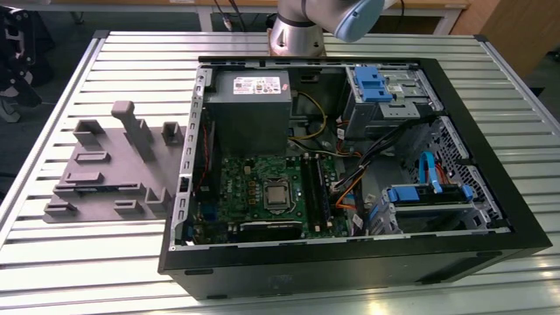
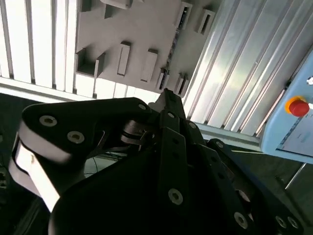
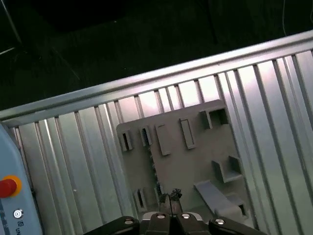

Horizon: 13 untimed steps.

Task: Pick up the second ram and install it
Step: 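Pick up the second ram and move it above second insertion slot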

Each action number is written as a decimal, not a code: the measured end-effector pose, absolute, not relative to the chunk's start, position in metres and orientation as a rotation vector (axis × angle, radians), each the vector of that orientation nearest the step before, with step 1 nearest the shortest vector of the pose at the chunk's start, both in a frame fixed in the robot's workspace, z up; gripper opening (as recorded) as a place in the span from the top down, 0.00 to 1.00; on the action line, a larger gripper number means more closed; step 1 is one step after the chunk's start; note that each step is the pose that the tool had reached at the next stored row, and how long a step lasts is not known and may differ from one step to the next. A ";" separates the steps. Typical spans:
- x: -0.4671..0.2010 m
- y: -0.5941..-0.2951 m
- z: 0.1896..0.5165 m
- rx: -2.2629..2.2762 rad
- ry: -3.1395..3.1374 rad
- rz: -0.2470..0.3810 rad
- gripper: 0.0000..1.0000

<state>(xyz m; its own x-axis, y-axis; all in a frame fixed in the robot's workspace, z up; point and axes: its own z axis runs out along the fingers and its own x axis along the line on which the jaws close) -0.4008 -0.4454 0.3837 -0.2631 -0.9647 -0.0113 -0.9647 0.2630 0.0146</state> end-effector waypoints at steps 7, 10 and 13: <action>-0.401 -0.445 0.383 -1.993 2.429 0.029 0.89; -0.401 -0.445 0.383 -1.993 2.429 0.029 0.89; -0.401 -0.445 0.383 -1.994 2.428 0.029 0.89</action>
